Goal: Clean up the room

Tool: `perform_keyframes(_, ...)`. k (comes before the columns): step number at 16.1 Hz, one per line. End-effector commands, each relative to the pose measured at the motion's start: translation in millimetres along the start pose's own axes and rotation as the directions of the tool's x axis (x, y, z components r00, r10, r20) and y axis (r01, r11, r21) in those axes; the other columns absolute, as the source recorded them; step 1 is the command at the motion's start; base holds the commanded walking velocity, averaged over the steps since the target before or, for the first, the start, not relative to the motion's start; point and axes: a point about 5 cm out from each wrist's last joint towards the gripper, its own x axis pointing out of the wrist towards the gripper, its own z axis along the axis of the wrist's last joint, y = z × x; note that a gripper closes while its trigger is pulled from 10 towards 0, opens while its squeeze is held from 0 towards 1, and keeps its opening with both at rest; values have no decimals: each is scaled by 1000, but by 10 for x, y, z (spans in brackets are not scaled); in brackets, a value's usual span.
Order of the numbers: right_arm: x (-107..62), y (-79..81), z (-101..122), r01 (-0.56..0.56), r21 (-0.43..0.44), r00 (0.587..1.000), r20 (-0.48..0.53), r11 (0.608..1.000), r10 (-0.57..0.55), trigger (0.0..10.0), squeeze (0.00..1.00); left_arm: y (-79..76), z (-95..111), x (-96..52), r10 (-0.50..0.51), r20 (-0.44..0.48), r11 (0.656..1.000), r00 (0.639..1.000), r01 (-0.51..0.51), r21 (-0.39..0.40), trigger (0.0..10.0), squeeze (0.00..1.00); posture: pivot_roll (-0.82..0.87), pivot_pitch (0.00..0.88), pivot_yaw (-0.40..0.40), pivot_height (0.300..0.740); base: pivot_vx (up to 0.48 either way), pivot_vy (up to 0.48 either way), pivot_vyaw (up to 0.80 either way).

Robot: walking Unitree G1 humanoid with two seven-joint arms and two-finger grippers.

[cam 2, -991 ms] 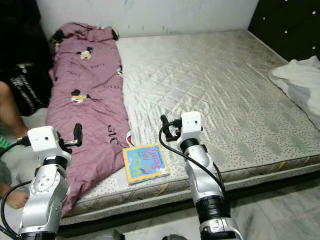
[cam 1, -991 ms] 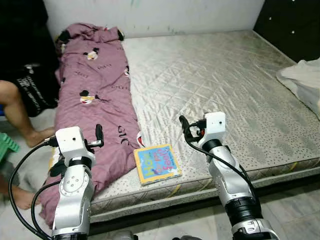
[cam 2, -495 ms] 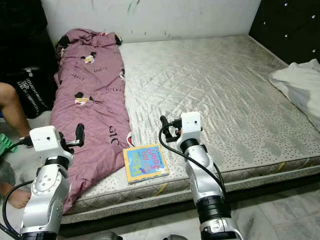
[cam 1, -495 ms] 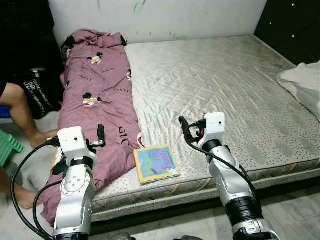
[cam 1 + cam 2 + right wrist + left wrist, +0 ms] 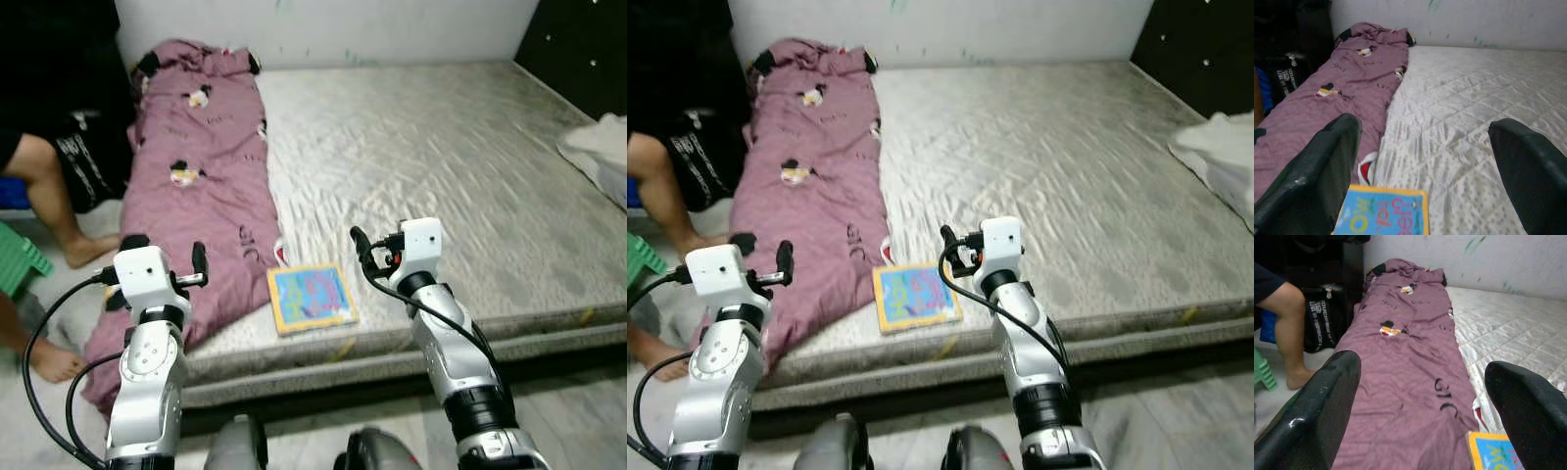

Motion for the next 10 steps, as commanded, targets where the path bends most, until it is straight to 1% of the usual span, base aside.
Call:
perform_keyframes(1,0,-4,17,-6,0,1000,1,1000,6,10000,0,-15,28,4,-5,8,1000,1000,5,0,10000,0,12,21,4,653,0,0,0)
perform_keyframes(10,16,8,3,-22,6,1000,-14,1000,22,10000,0,-18,40,4,-11,14,1000,1000,11,-15,10000,0,13,20,1,653,0,0,0)
